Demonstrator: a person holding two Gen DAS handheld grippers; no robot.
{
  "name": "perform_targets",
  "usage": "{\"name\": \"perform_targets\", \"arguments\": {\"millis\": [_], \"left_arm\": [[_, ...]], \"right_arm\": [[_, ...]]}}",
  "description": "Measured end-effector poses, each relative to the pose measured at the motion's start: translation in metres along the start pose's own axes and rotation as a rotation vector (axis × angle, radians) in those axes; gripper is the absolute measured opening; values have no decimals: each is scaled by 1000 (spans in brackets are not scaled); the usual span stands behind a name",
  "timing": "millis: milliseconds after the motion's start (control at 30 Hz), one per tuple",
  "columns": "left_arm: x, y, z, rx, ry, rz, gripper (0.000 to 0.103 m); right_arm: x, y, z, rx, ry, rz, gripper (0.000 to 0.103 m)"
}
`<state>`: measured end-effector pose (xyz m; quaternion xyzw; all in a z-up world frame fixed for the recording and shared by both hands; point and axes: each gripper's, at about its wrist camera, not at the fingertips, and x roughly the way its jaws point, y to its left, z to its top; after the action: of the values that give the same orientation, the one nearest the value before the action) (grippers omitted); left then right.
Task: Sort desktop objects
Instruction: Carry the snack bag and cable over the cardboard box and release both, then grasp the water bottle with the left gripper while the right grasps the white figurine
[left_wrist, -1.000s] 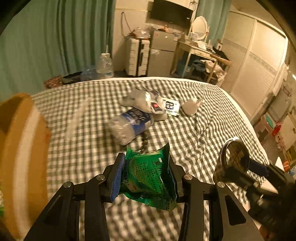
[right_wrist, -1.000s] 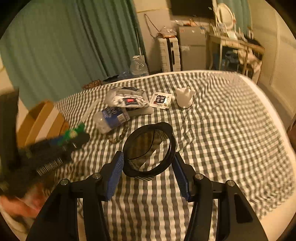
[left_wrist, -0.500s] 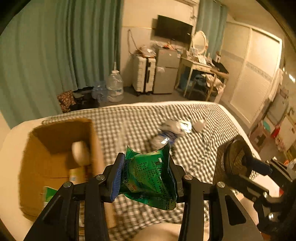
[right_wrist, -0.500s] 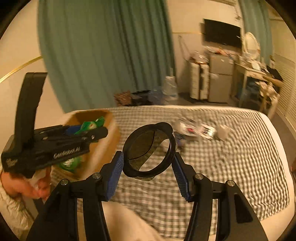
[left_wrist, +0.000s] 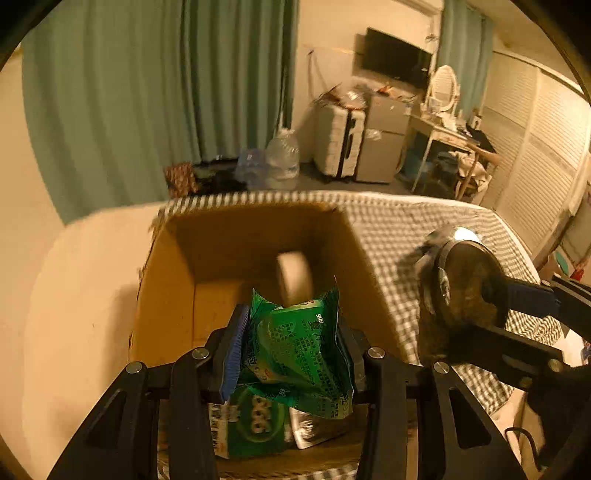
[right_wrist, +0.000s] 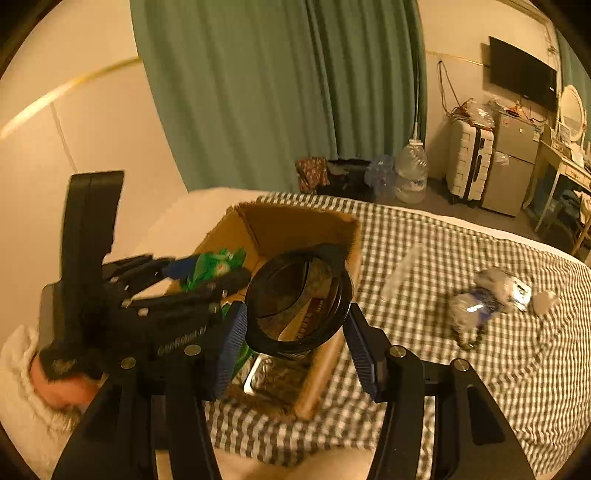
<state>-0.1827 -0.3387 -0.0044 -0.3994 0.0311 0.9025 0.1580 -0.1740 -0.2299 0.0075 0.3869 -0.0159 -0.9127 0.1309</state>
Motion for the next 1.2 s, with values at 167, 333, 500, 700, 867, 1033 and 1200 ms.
{"name": "perform_targets", "arguments": {"millis": [167, 333, 500, 700, 867, 1033, 1200], "left_arm": [[26, 22, -15, -17, 37, -12, 44], [37, 26, -25, 11, 90, -28, 81], [27, 24, -22, 22, 57, 17, 88], [4, 22, -22, -25, 19, 73, 89], [-26, 2, -30, -78, -39, 83, 94], [-57, -52, -27, -119, -44, -15, 96], [-79, -115, -17, -99, -136, -11, 103]], "right_arm": [[46, 9, 9, 72, 51, -17, 55], [49, 14, 19, 85, -13, -39, 80], [33, 15, 17, 43, -64, -129, 80], [-4, -7, 1, 122, -92, -139, 80], [-49, -42, -13, 126, -166, -205, 80], [-91, -81, -25, 99, -236, -287, 81], [-128, -126, -44, 139, -284, -318, 82]]}}
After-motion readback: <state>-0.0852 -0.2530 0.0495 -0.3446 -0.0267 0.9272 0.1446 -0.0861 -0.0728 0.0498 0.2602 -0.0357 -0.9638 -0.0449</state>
